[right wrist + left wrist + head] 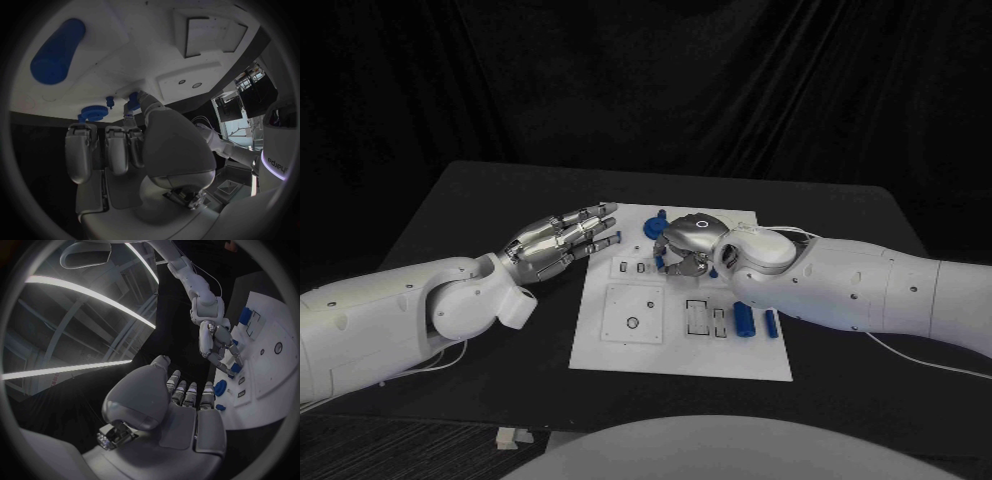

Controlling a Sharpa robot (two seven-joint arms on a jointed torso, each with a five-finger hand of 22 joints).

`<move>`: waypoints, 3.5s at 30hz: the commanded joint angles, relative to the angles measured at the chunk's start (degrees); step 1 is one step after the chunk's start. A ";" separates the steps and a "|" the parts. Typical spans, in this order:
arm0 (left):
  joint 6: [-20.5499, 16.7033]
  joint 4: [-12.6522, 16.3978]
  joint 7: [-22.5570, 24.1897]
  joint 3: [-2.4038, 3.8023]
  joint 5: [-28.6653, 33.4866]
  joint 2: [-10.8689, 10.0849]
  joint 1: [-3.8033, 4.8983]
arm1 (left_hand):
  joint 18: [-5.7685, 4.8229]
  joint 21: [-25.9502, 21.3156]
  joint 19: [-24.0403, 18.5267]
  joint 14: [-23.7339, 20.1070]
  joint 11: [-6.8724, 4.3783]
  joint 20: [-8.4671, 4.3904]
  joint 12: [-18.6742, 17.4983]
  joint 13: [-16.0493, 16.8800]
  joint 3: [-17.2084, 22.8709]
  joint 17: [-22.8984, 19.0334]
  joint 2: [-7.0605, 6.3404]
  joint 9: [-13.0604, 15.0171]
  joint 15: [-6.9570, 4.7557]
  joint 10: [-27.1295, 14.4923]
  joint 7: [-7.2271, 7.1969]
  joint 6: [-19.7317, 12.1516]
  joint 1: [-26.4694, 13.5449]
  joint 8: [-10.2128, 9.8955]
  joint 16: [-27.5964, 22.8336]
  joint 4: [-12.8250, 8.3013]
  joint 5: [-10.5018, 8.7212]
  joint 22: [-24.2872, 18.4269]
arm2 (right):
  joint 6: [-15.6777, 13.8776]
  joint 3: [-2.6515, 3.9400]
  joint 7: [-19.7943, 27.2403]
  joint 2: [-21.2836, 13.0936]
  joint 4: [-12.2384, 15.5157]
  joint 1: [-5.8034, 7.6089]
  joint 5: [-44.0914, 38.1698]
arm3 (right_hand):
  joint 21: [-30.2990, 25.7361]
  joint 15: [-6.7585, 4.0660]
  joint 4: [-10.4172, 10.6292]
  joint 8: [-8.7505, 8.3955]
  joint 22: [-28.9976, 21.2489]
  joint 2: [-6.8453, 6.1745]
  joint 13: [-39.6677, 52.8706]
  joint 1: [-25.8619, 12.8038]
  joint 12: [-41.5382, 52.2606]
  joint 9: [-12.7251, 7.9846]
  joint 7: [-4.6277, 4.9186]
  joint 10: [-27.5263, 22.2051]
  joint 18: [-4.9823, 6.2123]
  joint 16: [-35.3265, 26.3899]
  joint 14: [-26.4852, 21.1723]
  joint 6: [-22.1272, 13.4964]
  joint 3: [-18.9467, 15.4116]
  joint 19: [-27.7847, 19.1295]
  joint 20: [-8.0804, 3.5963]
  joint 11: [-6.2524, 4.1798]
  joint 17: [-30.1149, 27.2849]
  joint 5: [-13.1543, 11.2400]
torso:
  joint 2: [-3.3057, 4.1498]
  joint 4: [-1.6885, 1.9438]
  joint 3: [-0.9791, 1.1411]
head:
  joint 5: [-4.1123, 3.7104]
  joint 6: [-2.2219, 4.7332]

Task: Assemble the parts on the task board

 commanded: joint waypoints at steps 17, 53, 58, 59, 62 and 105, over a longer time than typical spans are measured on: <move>0.91 -0.02 0.47 0.06 0.07 0.18 -0.09 | 0.32 -0.19 0.07 0.01 0.39 0.41 0.13 0.04 0.37 -0.08 -0.20 0.04 0.15 -0.11 0.36 0.01 -0.23 0.18 -0.07 -0.06 0.25 -0.09 | 1.23 0.02 -0.88 0.21 -0.32 -0.15 -0.42 | -0.33 -0.37 -1.03 -2.83 13.62 -0.14 15.06 -1.35 0.20 -2.96 -0.48 5.90 0.66 0.15 5.85 -8.09 -0.82 3.89 -0.23 -0.72 15.09 -2.98 | -0.01 0.00 0.00 | -0.04 -0.01; -9.75 1.38 2.43 0.09 0.08 -0.92 0.42 | 0.09 13.56 22.51 17.09 6.41 3.35 21.05 3.86 -0.62 5.30 -5.43 0.56 3.64 10.71 0.83 4.09 -0.75 2.64 20.43 1.26 -8.09 7.63 | -15.70 0.03 4.81 -15.68 14.24 12.46 18.93 | 1.18 0.30 9.28 2.06 14.17 -2.63 15.06 -22.43 0.20 -5.67 0.18 5.90 0.24 0.15 5.85 -1.65 -11.47 4.68 0.07 0.21 15.09 -11.80 | -0.40 -0.22 0.23 | -0.35 -0.01; -16.37 1.26 3.20 0.09 -4.94 -0.53 1.76 | -0.86 20.69 33.02 28.87 10.83 5.36 33.51 7.31 -0.78 8.14 -6.77 1.29 6.74 23.65 1.76 10.66 1.10 5.87 32.42 2.31 -8.97 10.71 | -15.86 0.03 5.14 -18.00 15.94 13.10 25.57 | 1.36 0.88 9.16 2.78 14.22 0.08 15.06 -24.47 0.20 -5.15 0.35 5.90 0.20 0.15 5.85 -0.57 -10.88 4.77 0.62 0.83 15.09 -11.55 | -1.07 -0.61 0.59 | -0.50 -0.01; -17.34 1.28 3.21 0.10 -6.62 -0.45 1.93 | -0.73 22.61 35.90 32.01 11.19 5.78 35.66 7.99 -0.75 8.77 -6.79 1.48 7.04 27.42 2.41 12.38 1.28 6.76 34.98 2.45 -8.91 11.58 | -15.87 0.02 5.18 -18.31 16.15 13.14 26.00 | 1.35 0.92 9.12 2.80 14.22 0.24 15.06 -24.41 0.20 -5.12 0.38 5.90 0.20 0.15 5.85 -0.57 -10.81 4.76 0.67 0.88 15.09 -11.52 | -1.19 -0.71 0.65 | -0.43 -0.01; -22.55 1.33 2.26 0.11 -16.38 0.26 3.19 | 0.75 28.97 45.77 42.05 8.42 4.88 42.06 10.03 -1.69 10.51 -6.92 1.94 4.29 40.87 3.45 18.65 0.34 10.05 43.94 2.43 -11.74 14.55 | -16.02 0.02 5.53 -19.98 17.29 13.28 27.45 | 1.18 1.18 9.00 2.99 14.15 0.73 15.06 -23.40 0.20 -4.92 0.54 5.90 0.25 0.15 5.85 -0.42 -10.50 4.67 0.95 1.15 15.09 -11.05 | -1.88 -1.15 1.01 | 0.49 -0.01; -7.21 -11.75 -49.16 0.13 -60.80 22.21 10.43 | -6.84 85.18 77.32 89.98 3.84 -0.91 84.96 89.08 -11.09 89.86 -5.81 9.93 -0.95 89.60 5.98 29.83 -18.61 9.38 89.79 1.34 -29.63 80.02 | -14.56 0.01 4.53 -27.82 20.15 12.20 28.59 | 0.27 1.61 8.27 4.08 13.78 3.92 15.06 -11.55 0.20 -3.49 0.83 5.90 0.54 0.15 5.85 -0.16 -10.35 4.13 1.56 1.57 15.09 4.97 | -4.39 -5.07 5.40 | 2.79 -0.01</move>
